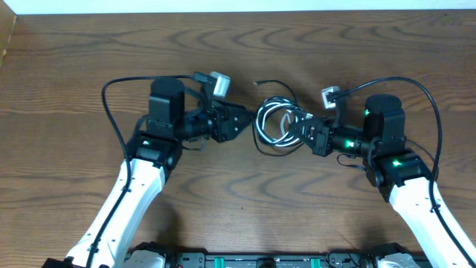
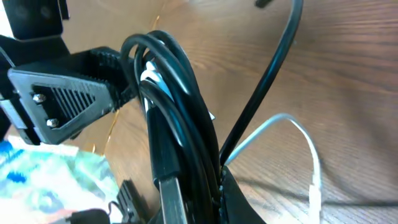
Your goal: Untangle cables
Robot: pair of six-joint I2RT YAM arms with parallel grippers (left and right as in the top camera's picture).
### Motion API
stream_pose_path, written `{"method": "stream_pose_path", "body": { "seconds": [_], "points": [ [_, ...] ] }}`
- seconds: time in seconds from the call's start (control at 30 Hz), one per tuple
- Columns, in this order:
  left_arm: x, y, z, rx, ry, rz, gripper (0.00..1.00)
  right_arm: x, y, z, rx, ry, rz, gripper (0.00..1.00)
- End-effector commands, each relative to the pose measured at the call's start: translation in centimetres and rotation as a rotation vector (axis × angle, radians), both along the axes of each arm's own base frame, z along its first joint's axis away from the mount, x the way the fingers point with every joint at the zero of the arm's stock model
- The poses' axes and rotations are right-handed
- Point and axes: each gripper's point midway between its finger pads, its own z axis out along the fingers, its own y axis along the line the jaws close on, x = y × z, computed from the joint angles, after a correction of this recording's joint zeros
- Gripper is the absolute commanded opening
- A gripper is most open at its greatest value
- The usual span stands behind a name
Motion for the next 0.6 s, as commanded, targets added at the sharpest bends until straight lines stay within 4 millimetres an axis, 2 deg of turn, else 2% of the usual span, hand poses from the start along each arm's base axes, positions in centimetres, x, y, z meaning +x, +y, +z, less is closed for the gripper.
{"method": "stream_pose_path", "body": {
  "seconds": [0.0, 0.1, 0.3, 0.47, 0.57],
  "points": [
    [1.3, 1.4, 0.8, -0.009, 0.014, 0.089, 0.48, 0.4, -0.3, 0.1, 0.026, 0.041, -0.039, 0.01],
    [1.2, 1.4, 0.7, -0.026, 0.057, 0.104, 0.48, 0.7, -0.5, 0.1, 0.020, 0.040, -0.057, 0.01],
    [0.2, 1.6, -0.9, -0.017, 0.187, 0.121, 0.48, 0.9, -0.8, -0.3, 0.012, 0.069, -0.090, 0.01],
    [-0.6, 1.3, -1.6, -0.004, 0.231, 0.107, 0.48, -0.3, -0.7, -1.5, 0.063, 0.278, -0.130, 0.01],
    [-1.5, 0.0, -1.6, 0.000, 0.237, 0.065, 0.48, -0.5, -0.8, -1.8, 0.117, 0.430, -0.197, 0.01]
  ]
}}
